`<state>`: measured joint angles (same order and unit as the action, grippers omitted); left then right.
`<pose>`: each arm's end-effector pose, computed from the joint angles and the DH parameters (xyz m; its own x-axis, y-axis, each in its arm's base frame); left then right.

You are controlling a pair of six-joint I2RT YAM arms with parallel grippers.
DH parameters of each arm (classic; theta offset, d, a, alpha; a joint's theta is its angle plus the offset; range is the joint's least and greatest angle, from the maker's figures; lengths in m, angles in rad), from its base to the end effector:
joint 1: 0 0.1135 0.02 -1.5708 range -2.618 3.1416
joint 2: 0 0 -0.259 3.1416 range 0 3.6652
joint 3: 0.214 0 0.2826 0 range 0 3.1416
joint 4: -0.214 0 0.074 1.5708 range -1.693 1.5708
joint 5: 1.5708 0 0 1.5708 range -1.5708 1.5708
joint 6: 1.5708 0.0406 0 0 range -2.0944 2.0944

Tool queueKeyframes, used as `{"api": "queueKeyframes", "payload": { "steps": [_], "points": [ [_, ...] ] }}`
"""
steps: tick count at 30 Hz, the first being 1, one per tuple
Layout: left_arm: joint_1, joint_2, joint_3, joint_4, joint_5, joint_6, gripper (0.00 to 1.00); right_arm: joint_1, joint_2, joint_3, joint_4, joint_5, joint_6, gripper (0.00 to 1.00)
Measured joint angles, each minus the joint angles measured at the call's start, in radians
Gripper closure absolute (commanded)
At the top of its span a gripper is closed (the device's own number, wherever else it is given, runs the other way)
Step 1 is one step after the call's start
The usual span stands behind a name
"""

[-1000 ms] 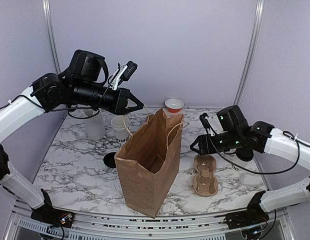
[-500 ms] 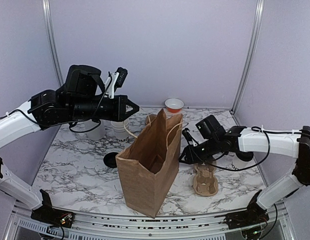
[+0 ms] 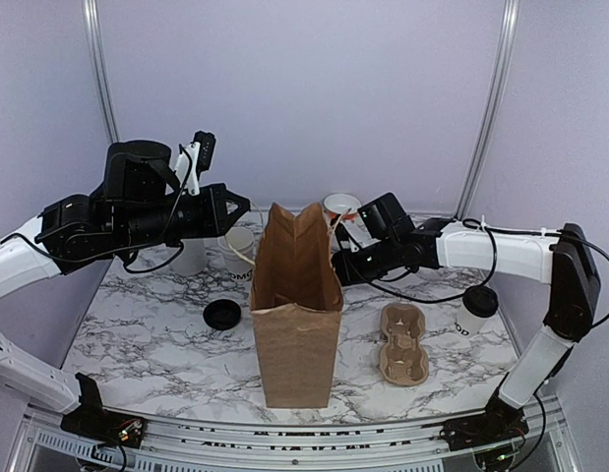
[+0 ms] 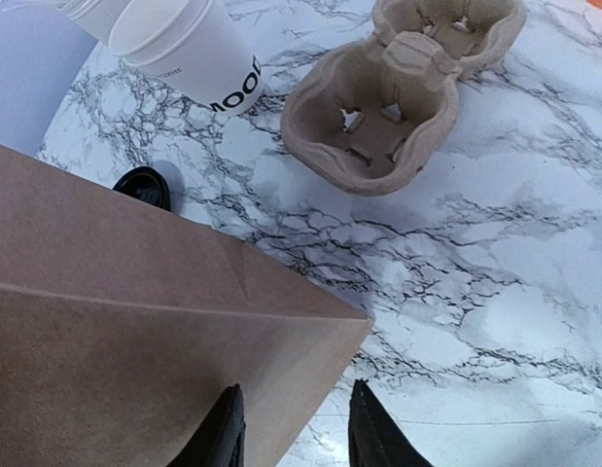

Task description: Pack the takeout coffee

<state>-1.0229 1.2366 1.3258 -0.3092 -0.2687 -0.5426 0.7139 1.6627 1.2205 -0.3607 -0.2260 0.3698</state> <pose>0.1734 -0.2634 0.4179 -0.4526 -0.2140 -0.8656 0.5305 0.7156 -0.4543 0.2948 0.2674 0.2258 -0.7801 -0.2098 -0.5894 -0.5082 0.7620 0.4014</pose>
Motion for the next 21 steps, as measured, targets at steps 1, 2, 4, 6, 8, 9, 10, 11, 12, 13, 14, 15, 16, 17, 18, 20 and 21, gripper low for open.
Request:
{"api": "queueKeyframes", "payload": {
  "steps": [1,2,4,6,8,9,10,11,12,13,14,15,16,17,18,20,21],
  "points": [
    [0.0,-0.002,-0.001,0.001,-0.003,0.0,1.0,0.0,-0.003,0.0,-0.008,0.01,-0.001,0.62],
    [0.0,-0.003,-0.001,0.002,-0.003,0.002,0.99,-0.001,-0.007,-0.001,-0.016,0.019,-0.001,0.61],
    [0.0,-0.003,-0.001,0.008,-0.002,0.008,0.98,-0.003,-0.023,-0.006,-0.032,0.045,-0.001,0.58],
    [0.0,-0.003,-0.001,0.013,-0.002,0.014,0.97,-0.008,-0.051,-0.013,-0.056,0.076,0.0,0.55],
    [0.0,-0.003,-0.001,0.016,-0.002,0.024,0.96,-0.013,-0.091,-0.016,-0.088,0.112,0.002,0.53],
    [0.0,-0.003,-0.001,0.018,-0.002,0.03,0.94,-0.015,-0.113,-0.019,-0.099,0.129,0.002,0.52],
    [0.0,-0.003,-0.001,0.02,-0.001,0.035,0.93,-0.016,-0.135,-0.024,-0.111,0.146,0.003,0.51],
    [0.0,-0.003,-0.001,0.021,-0.001,0.04,0.93,-0.018,-0.163,-0.034,-0.122,0.163,0.006,0.48],
    [0.0,-0.003,-0.001,0.022,-0.001,0.047,0.93,-0.019,-0.197,-0.05,-0.133,0.18,0.011,0.47],
    [0.0,-0.003,-0.001,0.023,-0.002,0.053,0.93,-0.019,-0.229,-0.068,-0.144,0.194,0.018,0.45],
    [0.0,-0.003,-0.001,0.025,-0.002,0.057,0.91,-0.02,-0.259,-0.085,-0.159,0.209,0.023,0.44],
    [0.0,-0.003,-0.001,0.026,-0.002,0.058,0.9,-0.021,-0.286,-0.101,-0.175,0.219,0.027,0.43],
    [0.0,-0.003,-0.001,0.028,-0.002,0.061,0.9,-0.022,-0.315,-0.118,-0.193,0.235,0.032,0.42],
    [0.0,-0.003,-0.001,0.029,-0.002,0.062,0.89,-0.024,-0.338,-0.132,-0.211,0.245,0.041,0.41],
    [0.0,-0.003,-0.001,0.03,-0.002,0.063,0.88,-0.025,-0.361,-0.145,-0.235,0.258,0.047,0.4],
    [0.0,-0.003,-0.002,0.031,-0.002,0.064,0.84,-0.027,-0.398,-0.162,-0.277,0.277,0.059,0.37],
    [0.0,-0.004,-0.002,0.031,-0.002,0.064,0.81,-0.027,-0.417,-0.168,-0.302,0.285,0.068,0.36]
  ]
}}
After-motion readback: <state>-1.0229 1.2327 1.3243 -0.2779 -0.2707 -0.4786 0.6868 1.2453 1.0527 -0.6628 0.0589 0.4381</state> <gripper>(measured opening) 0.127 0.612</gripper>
